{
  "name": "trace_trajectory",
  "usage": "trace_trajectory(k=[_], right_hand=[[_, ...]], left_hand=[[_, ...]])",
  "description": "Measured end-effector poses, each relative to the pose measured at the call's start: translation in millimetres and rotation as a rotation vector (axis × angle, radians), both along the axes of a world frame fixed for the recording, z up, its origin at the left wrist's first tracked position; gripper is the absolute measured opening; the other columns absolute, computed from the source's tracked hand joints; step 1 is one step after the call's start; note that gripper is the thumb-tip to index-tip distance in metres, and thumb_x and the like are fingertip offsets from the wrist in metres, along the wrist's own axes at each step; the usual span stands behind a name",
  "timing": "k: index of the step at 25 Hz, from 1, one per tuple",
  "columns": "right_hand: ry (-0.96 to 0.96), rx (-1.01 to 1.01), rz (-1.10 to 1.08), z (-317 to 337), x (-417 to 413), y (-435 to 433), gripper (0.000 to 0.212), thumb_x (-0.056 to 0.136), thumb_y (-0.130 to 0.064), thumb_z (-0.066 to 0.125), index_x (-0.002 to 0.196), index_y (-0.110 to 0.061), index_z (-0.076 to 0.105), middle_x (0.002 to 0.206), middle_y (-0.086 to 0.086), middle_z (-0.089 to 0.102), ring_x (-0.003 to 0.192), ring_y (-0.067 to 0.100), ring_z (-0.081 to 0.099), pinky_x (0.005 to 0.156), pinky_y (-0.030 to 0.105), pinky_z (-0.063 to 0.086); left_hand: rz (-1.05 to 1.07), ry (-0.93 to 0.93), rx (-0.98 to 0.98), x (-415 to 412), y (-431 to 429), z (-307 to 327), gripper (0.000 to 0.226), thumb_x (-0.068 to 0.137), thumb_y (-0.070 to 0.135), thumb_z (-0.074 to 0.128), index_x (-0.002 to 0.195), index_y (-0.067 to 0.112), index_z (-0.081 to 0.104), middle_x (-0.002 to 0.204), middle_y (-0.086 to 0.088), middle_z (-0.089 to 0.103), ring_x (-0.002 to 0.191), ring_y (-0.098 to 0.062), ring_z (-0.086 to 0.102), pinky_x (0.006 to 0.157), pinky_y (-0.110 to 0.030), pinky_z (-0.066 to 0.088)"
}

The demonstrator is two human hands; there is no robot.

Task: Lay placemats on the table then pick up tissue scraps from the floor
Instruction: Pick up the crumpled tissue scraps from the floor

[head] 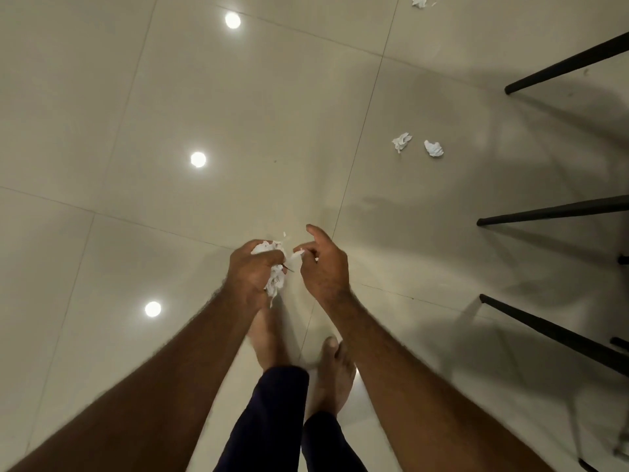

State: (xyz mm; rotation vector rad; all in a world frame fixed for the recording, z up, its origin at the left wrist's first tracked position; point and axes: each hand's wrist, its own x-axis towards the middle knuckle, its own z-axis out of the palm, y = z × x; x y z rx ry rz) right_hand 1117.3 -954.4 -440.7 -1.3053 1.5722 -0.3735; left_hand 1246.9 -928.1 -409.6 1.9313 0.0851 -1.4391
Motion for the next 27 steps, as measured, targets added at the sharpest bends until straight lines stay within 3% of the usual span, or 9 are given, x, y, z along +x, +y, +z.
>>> trace_trajectory(k=[3, 7, 9, 11, 16, 21, 23, 25, 27], right_hand=[[0.148, 0.003, 0.147, -43, 10, -13, 0.043, 0.092, -0.003, 0.052, 0.132, -0.014, 0.062, 0.105, 0.002, 0.074, 0.1, 0.019, 0.068, 0.095, 0.032, 0.053], [0.324, -0.175, 0.598, -107, 39, -32, 0.05, 0.09, 0.002, 0.055, 0.138, -0.013, 0.056, 0.136, 0.007, 0.061, 0.123, 0.028, 0.054, 0.102, 0.036, 0.046], [0.391, -0.231, 0.817, -131, 54, -37, 0.05, 0.086, 0.006, 0.052, 0.132, -0.012, 0.056, 0.13, 0.009, 0.06, 0.116, 0.031, 0.054, 0.092, 0.039, 0.051], [0.423, -0.286, 0.991, -145, 58, -39, 0.036, 0.086, 0.005, 0.05, 0.118, -0.009, 0.061, 0.118, 0.012, 0.061, 0.109, 0.034, 0.055, 0.084, 0.041, 0.049], [0.449, -0.387, 1.124, -157, 47, -39, 0.026, 0.09, -0.001, 0.048, 0.109, -0.01, 0.063, 0.11, 0.012, 0.063, 0.102, 0.033, 0.058, 0.078, 0.041, 0.047], [0.473, -0.247, 0.886, -155, 43, -33, 0.044, 0.088, -0.002, 0.053, 0.13, -0.015, 0.055, 0.117, 0.01, 0.061, 0.106, 0.03, 0.057, 0.085, 0.04, 0.049], [0.393, -0.046, 0.49, -145, 35, -35, 0.052, 0.085, 0.003, 0.052, 0.133, -0.016, 0.054, 0.11, 0.007, 0.065, 0.101, 0.027, 0.06, 0.086, 0.038, 0.051], [0.109, 0.153, -0.047, -124, 33, -36, 0.046, 0.089, 0.004, 0.052, 0.131, -0.012, 0.057, 0.094, 0.005, 0.068, 0.088, 0.021, 0.064, 0.084, 0.037, 0.054], [-0.203, 0.301, -0.45, -95, 33, -37, 0.044, 0.088, 0.006, 0.055, 0.128, -0.012, 0.057, 0.083, 0.002, 0.068, 0.073, 0.012, 0.065, 0.073, 0.035, 0.057]], left_hand=[[0.003, -0.018, 0.01, 20, -3, -25, 0.014, 0.074, -0.012, 0.063, 0.078, 0.001, 0.064, 0.067, -0.019, 0.051, 0.05, -0.026, 0.047, 0.049, -0.027, 0.04], [0.001, 0.054, -0.029, 51, -6, -58, 0.021, 0.076, -0.019, 0.058, 0.077, 0.002, 0.059, 0.073, -0.017, 0.051, 0.052, -0.025, 0.048, 0.042, -0.021, 0.038], [0.026, 0.093, -0.034, 62, -5, -70, 0.025, 0.077, -0.02, 0.057, 0.075, 0.005, 0.06, 0.071, -0.015, 0.054, 0.052, -0.025, 0.051, 0.043, -0.022, 0.04], [0.029, 0.113, -0.015, 69, -3, -78, 0.025, 0.078, -0.019, 0.058, 0.076, 0.006, 0.06, 0.07, -0.014, 0.056, 0.052, -0.025, 0.053, 0.046, -0.024, 0.04], [0.021, 0.118, -0.006, 73, -8, -88, 0.024, 0.081, -0.019, 0.056, 0.077, 0.004, 0.054, 0.073, -0.015, 0.051, 0.05, -0.025, 0.051, 0.044, -0.024, 0.037], [-0.002, 0.137, -0.034, 64, -26, -91, 0.022, 0.08, -0.018, 0.057, 0.081, 0.004, 0.055, 0.077, -0.015, 0.052, 0.051, -0.025, 0.05, 0.041, -0.023, 0.036], [-0.032, 0.136, -0.035, 56, -32, -90, 0.017, 0.074, -0.012, 0.062, 0.082, 0.002, 0.057, 0.078, -0.018, 0.051, 0.051, -0.027, 0.048, 0.04, -0.022, 0.035], [-0.049, 0.119, -0.019, 44, -37, -85, 0.018, 0.065, -0.006, 0.066, 0.082, 0.0, 0.061, 0.076, -0.02, 0.053, 0.053, -0.028, 0.05, 0.045, -0.026, 0.04], [-0.048, 0.093, 0.008, 26, -43, -76, 0.017, 0.068, -0.007, 0.066, 0.083, 0.001, 0.066, 0.075, -0.021, 0.056, 0.063, -0.031, 0.055, 0.06, -0.036, 0.045]])
